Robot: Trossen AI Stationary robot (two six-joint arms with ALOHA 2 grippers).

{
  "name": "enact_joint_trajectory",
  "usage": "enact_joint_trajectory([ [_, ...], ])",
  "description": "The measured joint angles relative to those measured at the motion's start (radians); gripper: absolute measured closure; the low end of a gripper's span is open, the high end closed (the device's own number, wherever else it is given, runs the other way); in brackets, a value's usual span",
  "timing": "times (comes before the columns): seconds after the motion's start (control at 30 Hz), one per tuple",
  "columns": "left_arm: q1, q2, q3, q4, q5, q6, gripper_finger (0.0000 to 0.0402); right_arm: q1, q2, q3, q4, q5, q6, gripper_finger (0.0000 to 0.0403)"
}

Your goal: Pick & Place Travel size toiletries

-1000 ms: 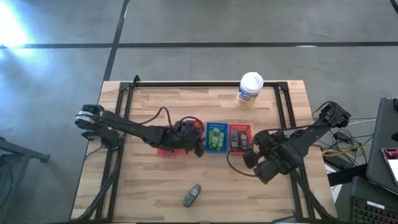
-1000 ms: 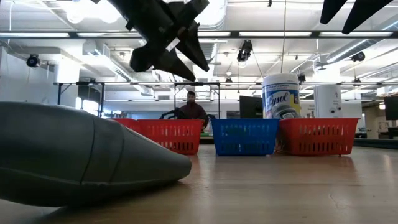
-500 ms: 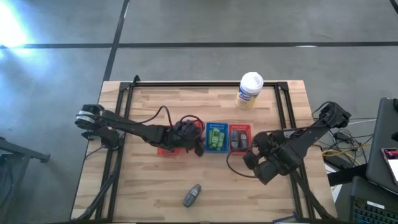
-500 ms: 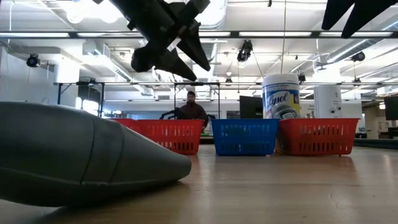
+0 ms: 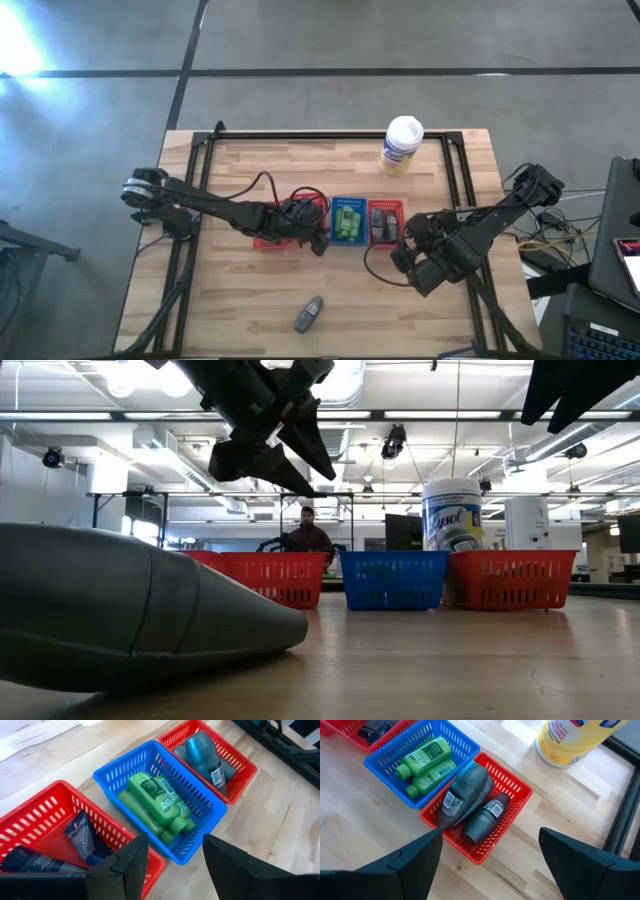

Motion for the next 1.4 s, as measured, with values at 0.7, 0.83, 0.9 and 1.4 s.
enact_joint_trajectory([
  [0.7,-0.153,0.001,-0.001,-0.031,0.333,-0.125,0.0209,-0.018,-0.181,-0.090,-0.043,-0.043,0.063,0.0058],
  [0.83,-0.238,0.004,-0.001,-0.076,0.328,-0.143,0.0209,-0.019,-0.203,-0.126,0.010,-0.043,0.048,0.0053],
  [0.9,-0.271,0.005,-0.001,-0.077,0.329,-0.165,0.0209,-0.019,-0.204,-0.145,0.056,-0.045,0.032,0.0053],
  [1.4,-0.276,0.020,-0.001,-0.143,0.412,-0.406,0.0184,-0.043,-0.200,-0.228,0.255,-0.078,-0.006,0.0080],
])
